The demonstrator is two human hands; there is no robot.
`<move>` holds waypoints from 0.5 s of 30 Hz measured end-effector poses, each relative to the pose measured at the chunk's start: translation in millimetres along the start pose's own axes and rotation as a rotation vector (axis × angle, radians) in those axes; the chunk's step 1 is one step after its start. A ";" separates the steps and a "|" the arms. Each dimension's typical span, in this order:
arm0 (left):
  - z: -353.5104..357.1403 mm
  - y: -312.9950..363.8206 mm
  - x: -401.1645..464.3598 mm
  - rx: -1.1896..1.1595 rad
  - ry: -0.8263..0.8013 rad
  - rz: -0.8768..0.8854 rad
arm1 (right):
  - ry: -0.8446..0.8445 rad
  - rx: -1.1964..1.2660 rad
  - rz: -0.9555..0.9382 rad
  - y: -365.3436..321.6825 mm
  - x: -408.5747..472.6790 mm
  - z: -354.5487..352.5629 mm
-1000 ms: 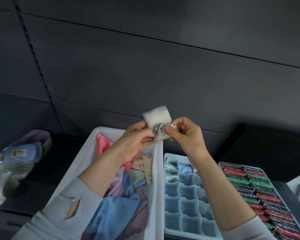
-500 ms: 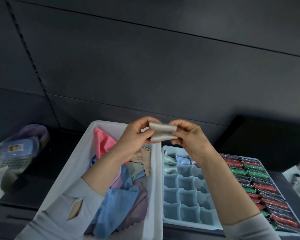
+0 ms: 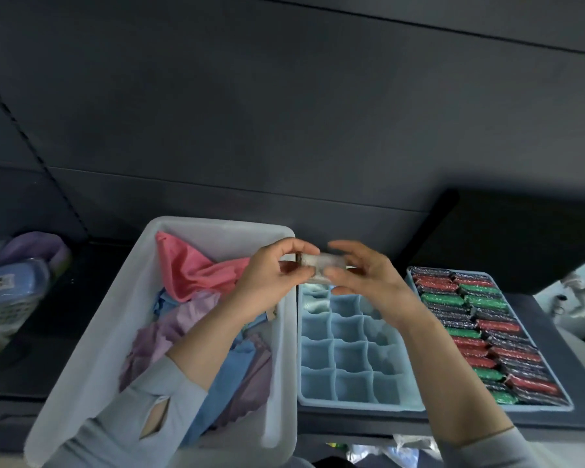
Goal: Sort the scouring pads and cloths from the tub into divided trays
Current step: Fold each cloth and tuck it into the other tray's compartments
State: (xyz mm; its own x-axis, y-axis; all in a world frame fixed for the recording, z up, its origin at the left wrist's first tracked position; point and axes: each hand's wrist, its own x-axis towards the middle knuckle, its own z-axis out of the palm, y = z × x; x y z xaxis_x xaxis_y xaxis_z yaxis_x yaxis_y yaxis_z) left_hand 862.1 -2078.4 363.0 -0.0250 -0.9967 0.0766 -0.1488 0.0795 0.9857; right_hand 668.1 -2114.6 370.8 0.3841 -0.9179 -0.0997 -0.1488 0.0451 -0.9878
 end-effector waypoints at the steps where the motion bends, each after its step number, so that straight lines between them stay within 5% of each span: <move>1: 6.1 -1.3 1.5 0.017 -0.028 0.016 | -0.039 -0.043 -0.003 3.1 -1.7 -6.6; 7: 55.6 -31.9 13.3 0.115 -0.081 -0.001 | -0.001 -0.276 0.054 40.4 -3.9 -61.8; 15: 97.5 -82.7 18.9 0.651 -0.026 -0.017 | 0.233 -0.619 0.082 112.9 0.7 -89.3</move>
State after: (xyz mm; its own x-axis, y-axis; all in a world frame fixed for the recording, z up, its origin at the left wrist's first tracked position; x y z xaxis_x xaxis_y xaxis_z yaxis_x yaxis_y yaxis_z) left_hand 777.5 -2102.6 268.3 -0.0405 -0.9979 0.0502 -0.7174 0.0641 0.6937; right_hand 570.2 -2145.4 269.8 0.1527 -0.9855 -0.0743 -0.6914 -0.0528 -0.7206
